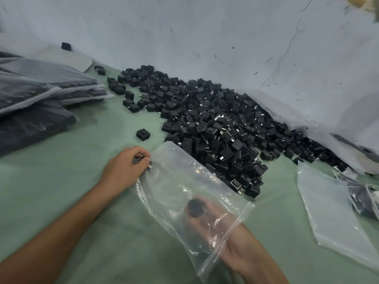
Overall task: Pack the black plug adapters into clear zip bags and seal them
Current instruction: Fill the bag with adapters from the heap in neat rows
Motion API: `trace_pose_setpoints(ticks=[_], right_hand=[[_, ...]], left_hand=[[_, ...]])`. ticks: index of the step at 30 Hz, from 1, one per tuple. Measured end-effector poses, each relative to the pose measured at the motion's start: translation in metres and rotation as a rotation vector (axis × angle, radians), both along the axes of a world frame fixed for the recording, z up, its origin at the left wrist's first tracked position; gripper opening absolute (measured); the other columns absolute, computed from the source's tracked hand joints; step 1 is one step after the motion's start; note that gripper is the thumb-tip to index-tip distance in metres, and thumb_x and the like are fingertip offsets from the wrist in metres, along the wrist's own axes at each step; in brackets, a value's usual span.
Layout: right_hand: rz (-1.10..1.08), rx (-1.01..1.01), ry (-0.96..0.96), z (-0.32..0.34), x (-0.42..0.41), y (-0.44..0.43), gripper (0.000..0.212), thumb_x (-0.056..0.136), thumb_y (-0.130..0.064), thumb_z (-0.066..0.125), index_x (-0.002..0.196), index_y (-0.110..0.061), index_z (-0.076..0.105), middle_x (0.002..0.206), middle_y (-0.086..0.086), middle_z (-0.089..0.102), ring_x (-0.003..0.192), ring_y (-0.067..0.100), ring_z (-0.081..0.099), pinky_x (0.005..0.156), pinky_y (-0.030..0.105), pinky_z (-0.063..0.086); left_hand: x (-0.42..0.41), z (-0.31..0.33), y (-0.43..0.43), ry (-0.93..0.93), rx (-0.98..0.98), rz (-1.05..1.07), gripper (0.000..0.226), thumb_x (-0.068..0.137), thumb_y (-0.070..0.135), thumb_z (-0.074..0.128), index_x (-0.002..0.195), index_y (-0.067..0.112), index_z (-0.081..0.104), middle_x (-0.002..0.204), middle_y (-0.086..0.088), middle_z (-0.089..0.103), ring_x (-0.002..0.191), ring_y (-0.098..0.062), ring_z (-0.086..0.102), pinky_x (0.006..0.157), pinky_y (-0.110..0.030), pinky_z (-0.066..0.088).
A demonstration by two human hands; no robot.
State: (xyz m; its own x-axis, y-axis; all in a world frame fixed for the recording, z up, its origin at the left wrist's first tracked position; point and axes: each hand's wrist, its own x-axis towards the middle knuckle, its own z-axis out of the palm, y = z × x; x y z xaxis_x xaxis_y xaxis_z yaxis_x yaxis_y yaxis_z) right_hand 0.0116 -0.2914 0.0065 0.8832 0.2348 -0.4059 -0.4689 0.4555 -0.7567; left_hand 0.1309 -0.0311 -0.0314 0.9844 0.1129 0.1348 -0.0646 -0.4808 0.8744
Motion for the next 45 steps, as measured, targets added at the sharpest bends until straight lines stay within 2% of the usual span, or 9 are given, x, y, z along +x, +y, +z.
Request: trace_pose_setpoints(ticks=[2,6,12,19,26,29,34,39,45], right_hand=[[-0.021,0.044,-0.025,-0.003,0.027,0.018,0.038,0.087,0.004,0.058,0.125,0.006,0.062,0.120,0.027,0.066,0.113,0.039,0.064,0.087,0.039,0.060],[-0.006,-0.139,-0.167,-0.003,0.070,0.060,0.039,0.093,0.011,0.052,0.132,0.008,0.053,0.126,0.024,0.061,0.113,0.033,0.063,0.094,0.037,0.056],[-0.004,-0.899,-0.683,-0.019,0.104,0.081,0.020,0.091,-0.013,0.065,0.103,-0.024,0.076,0.105,-0.012,0.074,0.102,0.004,0.067,0.097,0.032,0.053],[0.060,-0.880,-0.721,-0.034,0.123,0.100,0.022,0.093,-0.031,0.064,0.114,-0.028,0.071,0.105,-0.017,0.073,0.102,0.001,0.067,0.094,0.032,0.054],[0.082,-0.895,-0.765,-0.032,0.127,0.104,0.029,0.098,-0.005,0.056,0.125,-0.010,0.066,0.118,-0.002,0.071,0.102,-0.008,0.063,0.090,0.009,0.046],[0.122,-0.982,-0.805,-0.029,0.124,0.104,0.033,0.101,-0.008,0.049,0.129,-0.015,0.064,0.124,-0.003,0.068,0.110,0.001,0.062,0.102,0.020,0.046],[0.136,-1.016,-0.878,-0.031,0.121,0.105,0.034,0.105,-0.016,0.043,0.135,-0.022,0.060,0.124,-0.005,0.068,0.114,0.005,0.062,0.104,0.026,0.047],[0.057,-0.903,-0.696,-0.040,0.119,0.106,0.025,0.104,-0.030,0.047,0.127,-0.025,0.056,0.120,-0.009,0.066,0.115,0.003,0.060,0.105,0.038,0.046],[0.109,-0.972,-0.752,-0.045,0.112,0.108,0.014,0.105,-0.039,0.042,0.113,-0.051,0.043,0.120,-0.011,0.061,0.109,-0.011,0.056,0.093,0.009,0.042]], left_hand=[[0.000,0.001,-0.001,0.004,0.008,0.003,0.009,0.088,0.036,0.063,0.090,0.044,0.063,0.097,0.014,0.065,0.082,-0.012,0.068,0.085,-0.041,0.055],[0.001,0.002,0.000,0.010,0.010,0.006,0.008,0.088,0.035,0.063,0.089,0.044,0.063,0.095,0.015,0.065,0.080,-0.009,0.068,0.086,-0.040,0.055],[0.000,0.004,0.000,0.021,0.014,0.011,0.008,0.087,0.034,0.065,0.088,0.042,0.063,0.096,0.015,0.065,0.081,-0.012,0.067,0.085,-0.040,0.055],[0.001,0.003,0.000,0.030,0.005,0.021,0.015,0.088,0.033,0.065,0.101,0.040,0.062,0.099,0.014,0.063,0.083,-0.015,0.067,0.087,-0.040,0.053],[0.003,0.004,0.002,0.049,-0.001,0.005,0.021,0.088,0.034,0.063,0.108,0.040,0.060,0.099,0.014,0.065,0.084,-0.015,0.068,0.089,-0.042,0.053],[0.003,0.005,0.002,0.038,0.063,-0.017,0.023,0.090,0.034,0.062,0.112,0.040,0.060,0.109,0.008,0.061,0.095,-0.017,0.064,0.095,-0.044,0.050],[0.004,0.012,0.005,-0.002,0.230,-0.121,0.031,0.095,0.031,0.054,0.125,0.038,0.059,0.121,0.007,0.057,0.117,-0.012,0.053,0.103,-0.038,0.044],[0.003,0.015,0.006,-0.042,0.376,-0.159,0.034,0.099,0.027,0.050,0.131,0.034,0.061,0.126,0.013,0.057,0.117,-0.010,0.051,0.100,-0.026,0.039],[-0.003,0.012,0.008,-0.057,0.459,-0.209,0.039,0.103,0.028,0.042,0.137,0.040,0.056,0.139,0.019,0.046,0.129,-0.008,0.041,0.109,-0.031,0.035]])
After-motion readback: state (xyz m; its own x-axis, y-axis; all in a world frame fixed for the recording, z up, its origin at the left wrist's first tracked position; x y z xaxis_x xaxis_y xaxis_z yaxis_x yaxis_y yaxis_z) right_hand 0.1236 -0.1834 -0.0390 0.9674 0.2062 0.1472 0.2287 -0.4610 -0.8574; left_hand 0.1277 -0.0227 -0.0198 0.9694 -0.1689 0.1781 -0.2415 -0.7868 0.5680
